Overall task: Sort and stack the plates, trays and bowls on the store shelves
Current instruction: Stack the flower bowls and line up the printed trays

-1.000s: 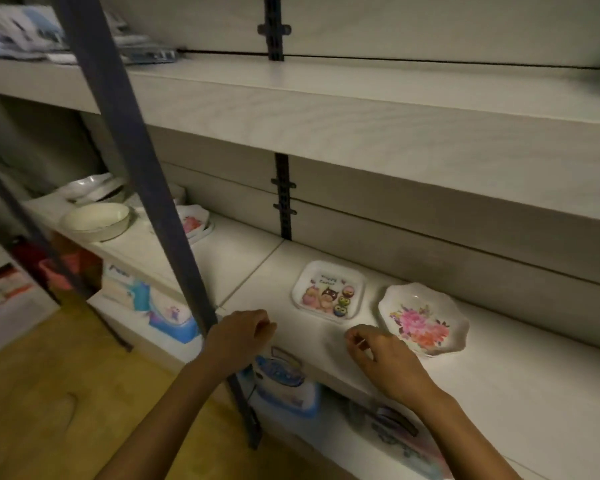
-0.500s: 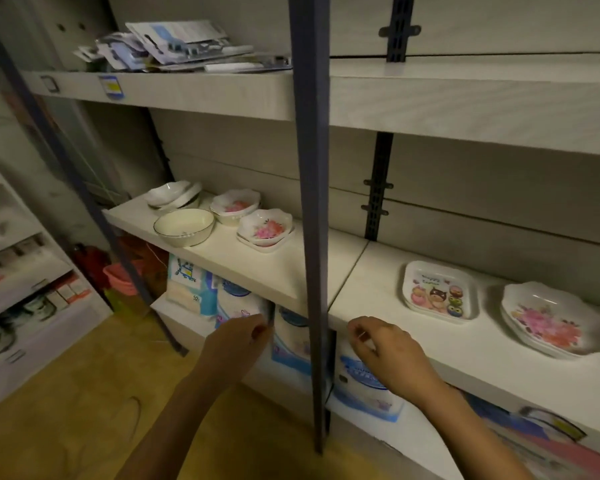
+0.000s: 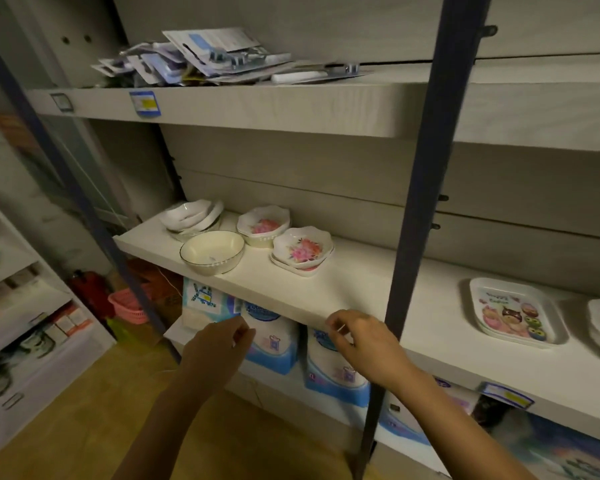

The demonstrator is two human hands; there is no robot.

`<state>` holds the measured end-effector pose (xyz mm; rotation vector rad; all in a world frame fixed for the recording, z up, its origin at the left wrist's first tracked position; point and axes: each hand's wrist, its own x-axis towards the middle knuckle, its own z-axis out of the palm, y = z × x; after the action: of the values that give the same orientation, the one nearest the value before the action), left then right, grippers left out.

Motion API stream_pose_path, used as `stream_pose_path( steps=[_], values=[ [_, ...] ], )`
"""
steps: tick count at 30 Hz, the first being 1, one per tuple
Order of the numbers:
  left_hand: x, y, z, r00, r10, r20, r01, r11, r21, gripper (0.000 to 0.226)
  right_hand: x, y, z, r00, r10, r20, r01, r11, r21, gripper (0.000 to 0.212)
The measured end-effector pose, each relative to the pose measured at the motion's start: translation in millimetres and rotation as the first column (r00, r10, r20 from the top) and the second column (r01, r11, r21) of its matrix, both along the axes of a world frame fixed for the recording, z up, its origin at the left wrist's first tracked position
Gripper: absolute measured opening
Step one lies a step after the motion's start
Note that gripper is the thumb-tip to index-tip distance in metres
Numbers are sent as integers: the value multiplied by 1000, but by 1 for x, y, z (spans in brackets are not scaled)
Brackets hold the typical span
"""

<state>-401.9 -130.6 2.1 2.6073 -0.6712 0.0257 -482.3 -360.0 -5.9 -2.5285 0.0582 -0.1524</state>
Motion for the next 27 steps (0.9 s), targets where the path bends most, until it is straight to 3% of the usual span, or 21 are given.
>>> stream_pose_path(
  steps=[5, 9, 15, 19, 27],
  values=[
    [65, 7, -7, 997, -22, -79, 21, 1000, -11, 21, 71, 3, -8, 996, -82, -23, 83, 996, 37, 23],
    [125, 5, -6, 991, -35, -127, 36, 999, 0, 29, 133, -5, -15, 964, -252, -87, 255, 967, 20, 28],
    [205, -8, -10, 985, -61, -163, 64, 998, 13, 32, 212, -29, -30, 836, -480, -267, 493, 870, -22, 44],
    [235, -21, -16, 973, -92, -212, 100, 995, 27, 35, 243, -37, -42, 741, -547, -389, 551, 827, -115, 56],
    [277, -35, -22, 926, -206, -316, 231, 972, 44, 26, 271, -27, -50, 611, -659, -438, 607, 745, -275, 35]
  ],
)
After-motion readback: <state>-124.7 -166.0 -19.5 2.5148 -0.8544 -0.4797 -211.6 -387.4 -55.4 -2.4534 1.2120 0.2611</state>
